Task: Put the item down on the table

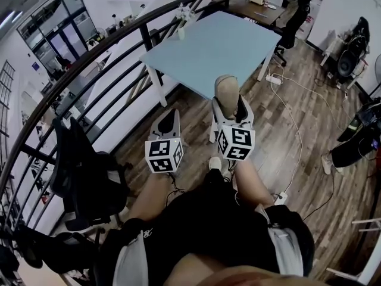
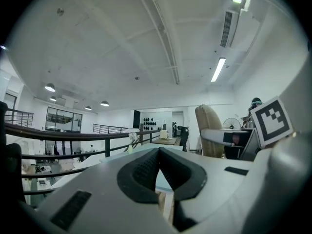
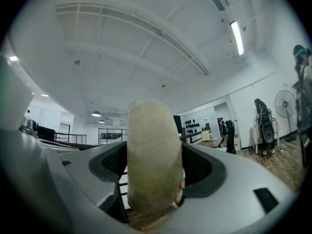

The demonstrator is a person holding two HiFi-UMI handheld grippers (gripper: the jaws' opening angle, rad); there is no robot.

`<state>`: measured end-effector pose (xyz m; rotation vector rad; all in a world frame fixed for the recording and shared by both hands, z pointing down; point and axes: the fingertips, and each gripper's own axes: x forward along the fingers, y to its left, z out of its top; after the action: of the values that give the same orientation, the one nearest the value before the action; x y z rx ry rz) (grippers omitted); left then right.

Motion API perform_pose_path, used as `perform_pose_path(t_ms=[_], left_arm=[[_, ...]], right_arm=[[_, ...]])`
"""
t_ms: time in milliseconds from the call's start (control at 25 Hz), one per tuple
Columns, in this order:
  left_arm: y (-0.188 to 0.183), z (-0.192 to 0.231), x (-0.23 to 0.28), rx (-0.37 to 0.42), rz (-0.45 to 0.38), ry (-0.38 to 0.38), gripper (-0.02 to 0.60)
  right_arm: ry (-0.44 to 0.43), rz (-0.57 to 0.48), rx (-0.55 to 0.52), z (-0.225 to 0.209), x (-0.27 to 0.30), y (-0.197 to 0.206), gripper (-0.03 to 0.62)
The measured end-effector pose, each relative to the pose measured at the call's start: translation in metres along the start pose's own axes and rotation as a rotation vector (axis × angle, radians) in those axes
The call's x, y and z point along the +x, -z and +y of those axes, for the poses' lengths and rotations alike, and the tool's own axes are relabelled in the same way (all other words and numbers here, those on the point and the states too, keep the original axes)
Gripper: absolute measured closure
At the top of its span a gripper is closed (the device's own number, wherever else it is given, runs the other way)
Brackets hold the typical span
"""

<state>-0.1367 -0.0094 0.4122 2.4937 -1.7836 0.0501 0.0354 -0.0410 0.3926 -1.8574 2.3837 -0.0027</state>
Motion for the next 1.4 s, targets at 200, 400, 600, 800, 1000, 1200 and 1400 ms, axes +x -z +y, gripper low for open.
perform_pose_path(t_ms=[200, 400, 600, 800, 1000, 1200, 1400], left_arm=[[-0.013, 0.013, 0.068, 0.012, -0.004, -0.012, 0.571], [-0.024, 0.020, 0.144, 0.012, -0.001, -0.021, 0.571], [-0.033, 0.024, 0.220, 0.001, 0.005, -0.025, 0.569], [-0.037, 0.026, 0.291, -0.006, 0.012, -0.030, 0.571], [-0.041, 0.031, 0.340, -0.019, 0.021, -0.049, 0.569], [-0.026, 0.039, 0.379, -0.023, 0.051, -0.048, 0.569], [-0.027, 0.050, 0.404, -0.015, 0.050, -0.037, 0.571]], right_arm=[[0.001, -0.010, -0.013, -0.026, 0.066, -0.002, 0.247], [-0.016, 0.000, -0.026, -0.057, 0.139, -0.003, 0.247], [-0.019, 0.001, -0.054, -0.090, 0.207, -0.007, 0.247], [-0.044, 0.010, -0.068, -0.120, 0.269, -0.004, 0.247], [-0.062, 0.043, -0.057, -0.146, 0.318, 0.003, 0.247], [-0.057, 0.078, -0.058, -0.164, 0.355, 0.025, 0.247], [-0.050, 0.144, -0.087, -0.169, 0.386, 0.054, 0.247]])
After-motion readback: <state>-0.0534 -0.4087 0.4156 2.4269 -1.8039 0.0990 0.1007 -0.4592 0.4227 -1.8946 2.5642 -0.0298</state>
